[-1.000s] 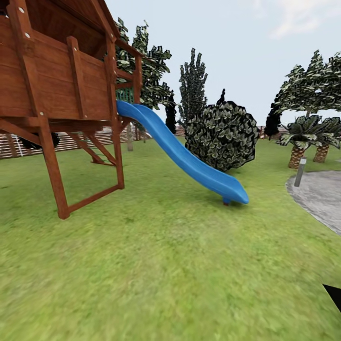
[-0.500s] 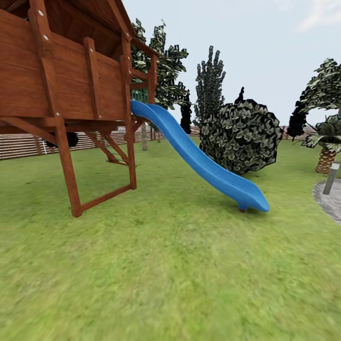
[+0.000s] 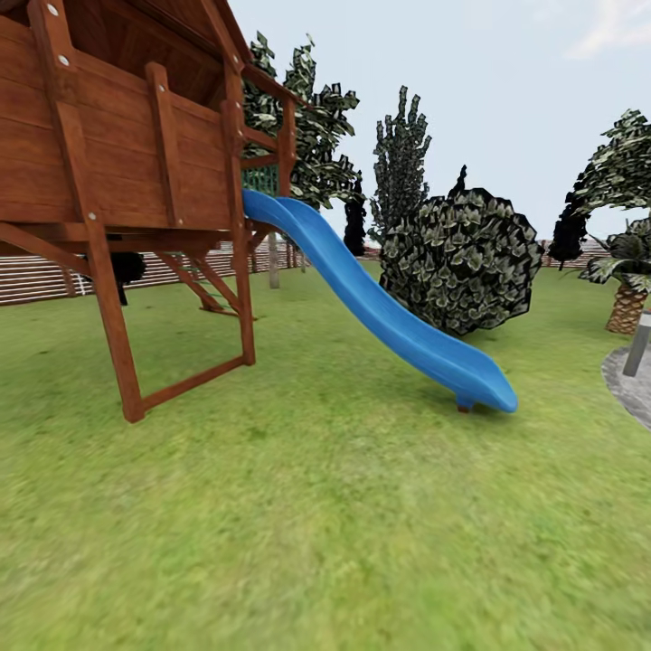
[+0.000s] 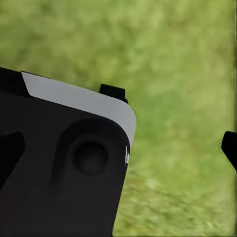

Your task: Take the three Easter eggs out of the wicker basket on the lawn in the garden, then place them on the lawn next to a single tree (choose any tree) so that all three eggs are next to the same tree and none are left in the basket.

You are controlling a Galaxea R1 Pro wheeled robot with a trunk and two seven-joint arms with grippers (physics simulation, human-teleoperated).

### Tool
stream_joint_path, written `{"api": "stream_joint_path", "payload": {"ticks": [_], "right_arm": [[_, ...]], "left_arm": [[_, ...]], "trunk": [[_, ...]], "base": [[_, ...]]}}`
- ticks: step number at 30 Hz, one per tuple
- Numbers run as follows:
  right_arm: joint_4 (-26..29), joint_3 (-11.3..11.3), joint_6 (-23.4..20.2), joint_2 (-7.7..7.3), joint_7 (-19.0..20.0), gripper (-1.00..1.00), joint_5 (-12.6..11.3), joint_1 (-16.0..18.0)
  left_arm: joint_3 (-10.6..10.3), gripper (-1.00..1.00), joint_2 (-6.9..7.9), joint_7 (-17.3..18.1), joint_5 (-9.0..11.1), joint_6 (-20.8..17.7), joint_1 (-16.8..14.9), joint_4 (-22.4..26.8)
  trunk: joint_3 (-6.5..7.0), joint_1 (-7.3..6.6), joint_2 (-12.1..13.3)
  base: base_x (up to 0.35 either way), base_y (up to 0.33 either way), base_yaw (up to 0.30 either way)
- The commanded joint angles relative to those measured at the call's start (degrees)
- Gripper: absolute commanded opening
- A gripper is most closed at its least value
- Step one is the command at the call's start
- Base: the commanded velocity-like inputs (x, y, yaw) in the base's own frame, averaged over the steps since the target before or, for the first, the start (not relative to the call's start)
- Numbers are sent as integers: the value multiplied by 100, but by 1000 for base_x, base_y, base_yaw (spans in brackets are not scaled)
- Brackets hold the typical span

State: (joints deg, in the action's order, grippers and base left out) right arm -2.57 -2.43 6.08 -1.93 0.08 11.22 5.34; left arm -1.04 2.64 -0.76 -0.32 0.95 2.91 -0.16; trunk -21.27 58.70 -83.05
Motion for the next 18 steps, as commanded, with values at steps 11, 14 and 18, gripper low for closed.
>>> {"api": "stream_joint_path", "payload": {"ticks": [11,14,18], "right_arm": [[-24,-31,34,7,1,100,19,7],[-24,-34,33,7,1,100,20,8],[-24,-36,33,8,1,100,21,10]], "left_arm": [[-10,100,0,-7,-4,10,-1,-2],[-13,100,0,-5,-4,10,-1,3],[-11,100,0,-5,-4,10,-1,6]], "trunk": [[-5,3,-2],[-5,3,-2],[-5,3,-2]], "base": [[295,-125,0],[294,-125,0],[295,-125,0]]}}
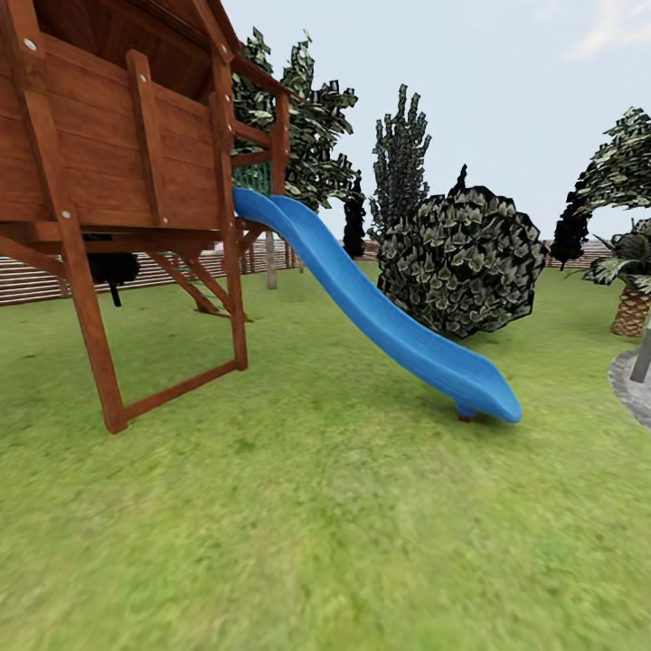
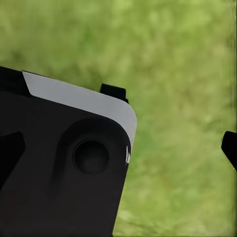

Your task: Take the three Easter eggs out of the wicker basket on the lawn in the garden, then place them on the lawn next to a single tree (choose any tree) so that all three eggs are next to the same tree and none are left in the basket.

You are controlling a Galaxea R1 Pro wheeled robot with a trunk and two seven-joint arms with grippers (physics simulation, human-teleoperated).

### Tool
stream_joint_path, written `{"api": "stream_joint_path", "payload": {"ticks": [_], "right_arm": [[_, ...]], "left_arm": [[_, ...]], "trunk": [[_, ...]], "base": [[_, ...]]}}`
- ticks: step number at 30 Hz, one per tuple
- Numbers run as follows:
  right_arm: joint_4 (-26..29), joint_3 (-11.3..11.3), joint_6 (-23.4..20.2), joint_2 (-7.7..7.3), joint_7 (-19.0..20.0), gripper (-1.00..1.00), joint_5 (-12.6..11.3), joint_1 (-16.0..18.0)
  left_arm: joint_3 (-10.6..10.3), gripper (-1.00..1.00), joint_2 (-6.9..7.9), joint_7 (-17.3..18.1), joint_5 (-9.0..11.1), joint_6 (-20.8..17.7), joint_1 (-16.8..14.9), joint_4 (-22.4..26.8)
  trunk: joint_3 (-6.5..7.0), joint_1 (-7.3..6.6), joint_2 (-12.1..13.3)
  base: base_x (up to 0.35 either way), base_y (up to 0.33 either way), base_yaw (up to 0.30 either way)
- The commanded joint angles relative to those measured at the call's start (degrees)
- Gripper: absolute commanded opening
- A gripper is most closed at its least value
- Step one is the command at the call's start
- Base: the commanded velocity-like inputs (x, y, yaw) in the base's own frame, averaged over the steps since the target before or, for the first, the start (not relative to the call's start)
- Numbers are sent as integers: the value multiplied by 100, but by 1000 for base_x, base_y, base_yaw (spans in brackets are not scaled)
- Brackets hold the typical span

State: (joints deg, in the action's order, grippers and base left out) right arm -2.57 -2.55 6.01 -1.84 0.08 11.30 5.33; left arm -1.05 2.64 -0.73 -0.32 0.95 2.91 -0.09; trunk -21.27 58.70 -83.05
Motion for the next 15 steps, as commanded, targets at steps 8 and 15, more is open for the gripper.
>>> {"api": "stream_joint_path", "payload": {"ticks": [8,15], "right_arm": [[-25,-26,40,-1,1,100,29,8],[-25,-26,40,-1,1,100,21,9]], "left_arm": [[-11,100,0,-12,-4,11,-1,17],[-13,100,0,-13,-4,10,-1,18]], "trunk": [[-5,3,-2],[-5,3,-2]], "base": [[295,-125,0],[295,-125,0]]}}
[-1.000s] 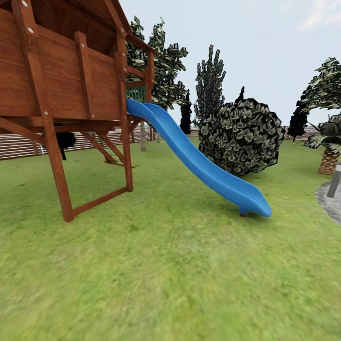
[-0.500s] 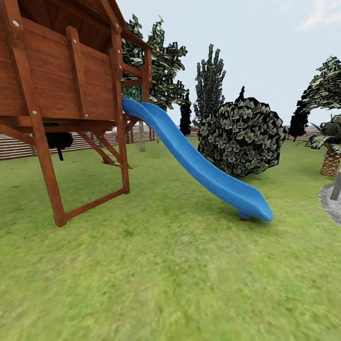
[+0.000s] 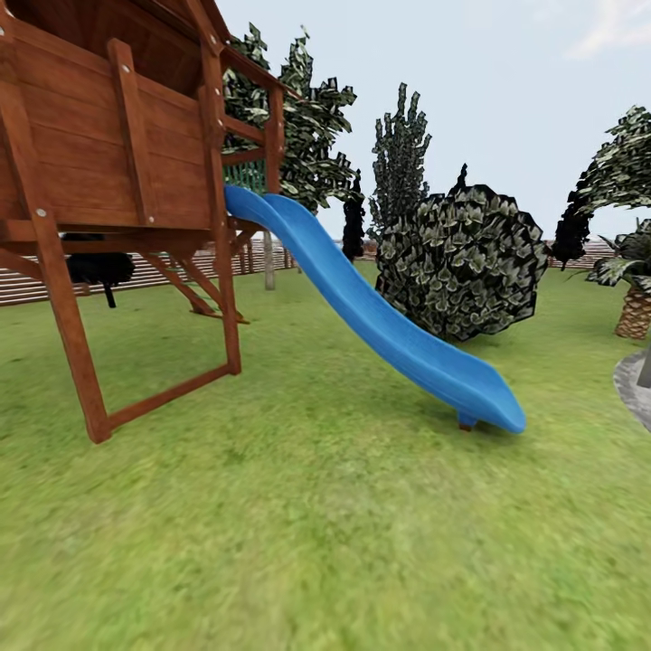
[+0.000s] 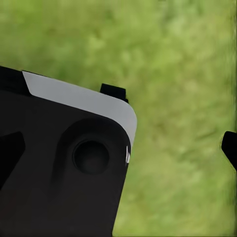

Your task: Take the three Easter eggs out of the wicker basket on the lawn in the garden, then place them on the lawn next to a single tree (choose any tree) so that all three eggs are next to the same tree and none are left in the basket.

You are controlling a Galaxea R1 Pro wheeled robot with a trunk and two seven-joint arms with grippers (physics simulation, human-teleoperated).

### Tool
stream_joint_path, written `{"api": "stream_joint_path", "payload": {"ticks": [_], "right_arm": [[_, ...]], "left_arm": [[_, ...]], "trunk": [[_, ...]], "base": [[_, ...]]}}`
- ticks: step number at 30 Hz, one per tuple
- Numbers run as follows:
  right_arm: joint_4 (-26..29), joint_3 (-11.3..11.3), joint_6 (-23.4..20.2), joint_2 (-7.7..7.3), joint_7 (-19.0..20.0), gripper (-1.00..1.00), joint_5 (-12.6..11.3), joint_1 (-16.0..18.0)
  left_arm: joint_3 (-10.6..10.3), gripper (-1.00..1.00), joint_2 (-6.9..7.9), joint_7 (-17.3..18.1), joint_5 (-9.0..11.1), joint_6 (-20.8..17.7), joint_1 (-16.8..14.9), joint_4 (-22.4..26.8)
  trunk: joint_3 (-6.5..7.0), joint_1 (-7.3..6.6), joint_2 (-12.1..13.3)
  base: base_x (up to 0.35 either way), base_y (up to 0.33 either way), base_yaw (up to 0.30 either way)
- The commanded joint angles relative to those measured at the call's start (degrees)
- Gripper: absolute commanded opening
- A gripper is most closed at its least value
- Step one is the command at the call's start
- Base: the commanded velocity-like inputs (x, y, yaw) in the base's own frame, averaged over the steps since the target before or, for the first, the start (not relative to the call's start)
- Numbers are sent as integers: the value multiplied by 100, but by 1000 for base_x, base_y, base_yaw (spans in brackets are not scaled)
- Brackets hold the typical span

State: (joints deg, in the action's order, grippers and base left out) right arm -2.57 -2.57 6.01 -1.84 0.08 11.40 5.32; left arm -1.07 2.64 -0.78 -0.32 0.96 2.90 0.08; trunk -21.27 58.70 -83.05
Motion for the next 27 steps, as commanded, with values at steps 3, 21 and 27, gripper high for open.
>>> {"api": "stream_joint_path", "payload": {"ticks": [3,21,27], "right_arm": [[-25,-23,40,-1,1,100,11,8],[-25,-20,40,-1,1,100,7,10],[-25,-19,43,-1,2,100,6,10]], "left_arm": [[-9,100,0,-9,-4,10,0,1],[-8,100,0,-10,-4,10,0,1],[-8,100,0,-10,-4,12,1,1]], "trunk": [[-5,3,-2],[-5,3,-2],[-5,3,-2]], "base": [[295,-125,0],[295,-127,-71],[295,-150,-21]]}}
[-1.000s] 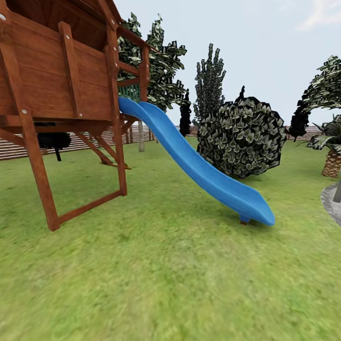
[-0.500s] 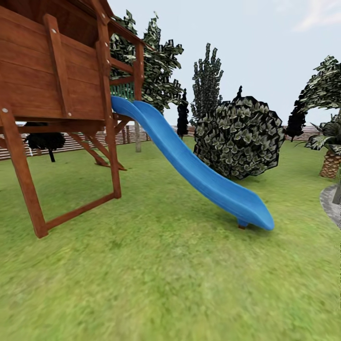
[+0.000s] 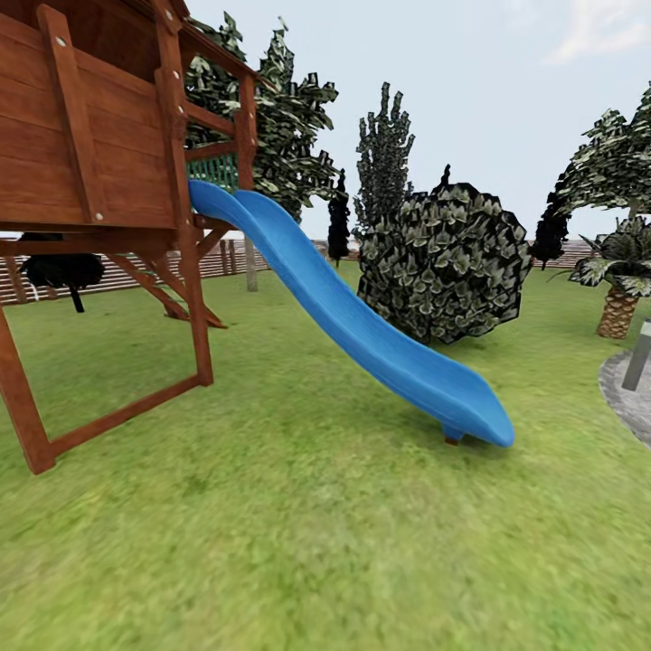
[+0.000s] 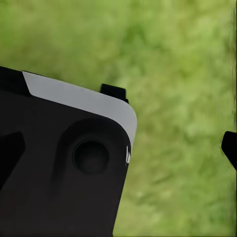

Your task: Take the three Easter eggs out of the wicker basket on the lawn in the garden, then place them on the lawn next to a single tree (choose any tree) so that all three eggs are next to the same tree and none are left in the basket.

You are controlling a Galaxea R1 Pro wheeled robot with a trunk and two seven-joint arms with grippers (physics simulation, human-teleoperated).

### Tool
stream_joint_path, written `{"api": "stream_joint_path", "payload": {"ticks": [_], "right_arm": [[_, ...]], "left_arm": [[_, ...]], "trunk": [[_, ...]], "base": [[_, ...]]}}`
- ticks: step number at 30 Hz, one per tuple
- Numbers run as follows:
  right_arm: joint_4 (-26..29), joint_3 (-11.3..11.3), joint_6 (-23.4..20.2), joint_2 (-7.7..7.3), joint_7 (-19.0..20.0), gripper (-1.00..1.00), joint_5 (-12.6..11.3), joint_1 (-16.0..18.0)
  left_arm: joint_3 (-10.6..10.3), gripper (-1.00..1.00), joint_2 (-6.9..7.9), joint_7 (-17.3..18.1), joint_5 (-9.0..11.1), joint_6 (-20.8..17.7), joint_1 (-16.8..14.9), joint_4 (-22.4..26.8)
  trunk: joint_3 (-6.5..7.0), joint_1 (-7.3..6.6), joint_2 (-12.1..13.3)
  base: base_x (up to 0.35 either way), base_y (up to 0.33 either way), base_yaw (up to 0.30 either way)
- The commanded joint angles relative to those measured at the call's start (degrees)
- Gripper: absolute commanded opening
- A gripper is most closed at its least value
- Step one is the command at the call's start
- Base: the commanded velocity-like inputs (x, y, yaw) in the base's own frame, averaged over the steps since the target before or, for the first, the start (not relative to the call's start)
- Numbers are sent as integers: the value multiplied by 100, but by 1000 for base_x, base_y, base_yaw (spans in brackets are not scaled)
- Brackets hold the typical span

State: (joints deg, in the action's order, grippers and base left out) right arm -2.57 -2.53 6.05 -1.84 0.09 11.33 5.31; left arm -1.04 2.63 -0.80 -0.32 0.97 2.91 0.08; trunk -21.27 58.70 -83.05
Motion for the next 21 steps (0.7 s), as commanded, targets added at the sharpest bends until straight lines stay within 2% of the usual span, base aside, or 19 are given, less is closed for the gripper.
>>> {"api": "stream_joint_path", "payload": {"ticks": [1,15,21], "right_arm": [[-24,-22,41,-1,1,100,10,11],[-24,-19,46,-1,-9,100,2,10],[-24,-19,39,-1,-9,100,9,10]], "left_arm": [[-10,100,-3,-8,-4,13,1,1],[-10,100,-13,-8,-4,17,-1,-13],[-10,100,-17,-8,-4,17,-1,-17]], "trunk": [[-5,3,-2],[-5,3,-2],[-5,3,-2]], "base": [[293,-189,46],[292,-201,224],[292,-203,63]]}}
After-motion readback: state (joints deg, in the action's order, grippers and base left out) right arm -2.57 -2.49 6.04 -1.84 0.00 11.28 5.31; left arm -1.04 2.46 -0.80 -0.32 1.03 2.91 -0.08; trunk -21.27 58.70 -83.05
